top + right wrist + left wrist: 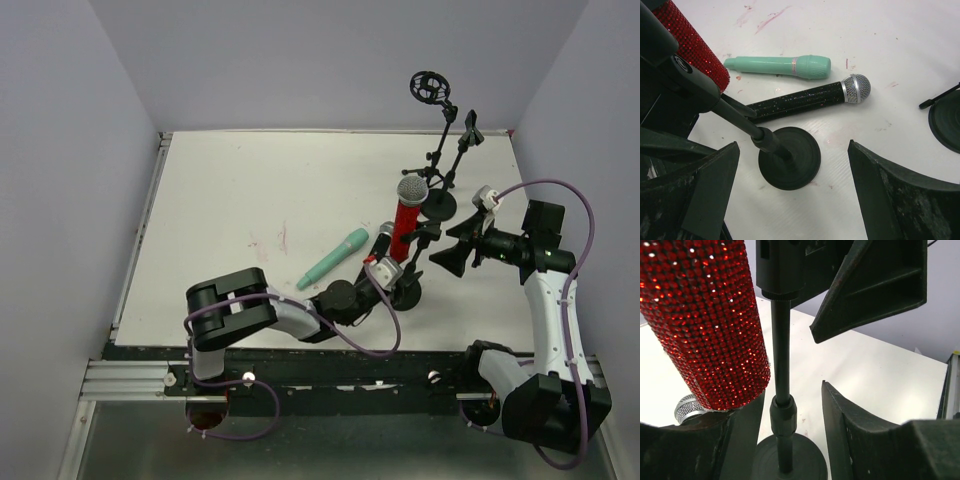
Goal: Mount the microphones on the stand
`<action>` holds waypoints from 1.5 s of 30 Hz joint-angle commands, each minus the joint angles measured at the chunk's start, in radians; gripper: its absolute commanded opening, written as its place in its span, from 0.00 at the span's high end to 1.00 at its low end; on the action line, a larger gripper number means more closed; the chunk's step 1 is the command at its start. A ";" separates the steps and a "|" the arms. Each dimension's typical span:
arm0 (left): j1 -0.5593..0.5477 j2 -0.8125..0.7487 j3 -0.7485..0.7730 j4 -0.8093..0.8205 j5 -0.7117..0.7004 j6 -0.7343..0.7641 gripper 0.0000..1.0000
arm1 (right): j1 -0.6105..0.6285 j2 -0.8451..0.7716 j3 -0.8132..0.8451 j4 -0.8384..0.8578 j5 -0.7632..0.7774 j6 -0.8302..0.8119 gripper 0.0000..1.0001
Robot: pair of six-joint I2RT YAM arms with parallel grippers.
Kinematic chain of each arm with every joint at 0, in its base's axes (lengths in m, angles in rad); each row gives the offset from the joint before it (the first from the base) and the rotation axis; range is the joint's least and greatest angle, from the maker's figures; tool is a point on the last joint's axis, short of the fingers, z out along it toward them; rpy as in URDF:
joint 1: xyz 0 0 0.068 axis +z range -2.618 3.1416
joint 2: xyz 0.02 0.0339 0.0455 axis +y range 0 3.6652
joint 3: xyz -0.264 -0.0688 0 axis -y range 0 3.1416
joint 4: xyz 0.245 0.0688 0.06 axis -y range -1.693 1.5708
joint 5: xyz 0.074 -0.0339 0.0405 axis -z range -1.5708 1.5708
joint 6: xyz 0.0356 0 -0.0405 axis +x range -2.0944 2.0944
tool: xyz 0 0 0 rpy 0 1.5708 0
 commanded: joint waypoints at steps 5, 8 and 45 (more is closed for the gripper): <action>-0.047 0.044 0.065 0.077 -0.192 0.098 0.48 | -0.005 -0.013 -0.016 0.020 0.003 0.011 0.03; -0.053 0.052 0.063 0.084 -0.210 0.100 0.46 | -0.005 -0.011 -0.019 0.020 -0.003 0.011 0.03; -0.023 -0.681 -0.316 -0.633 0.072 -0.155 0.04 | 0.147 0.090 -0.024 0.122 -0.234 -0.017 0.30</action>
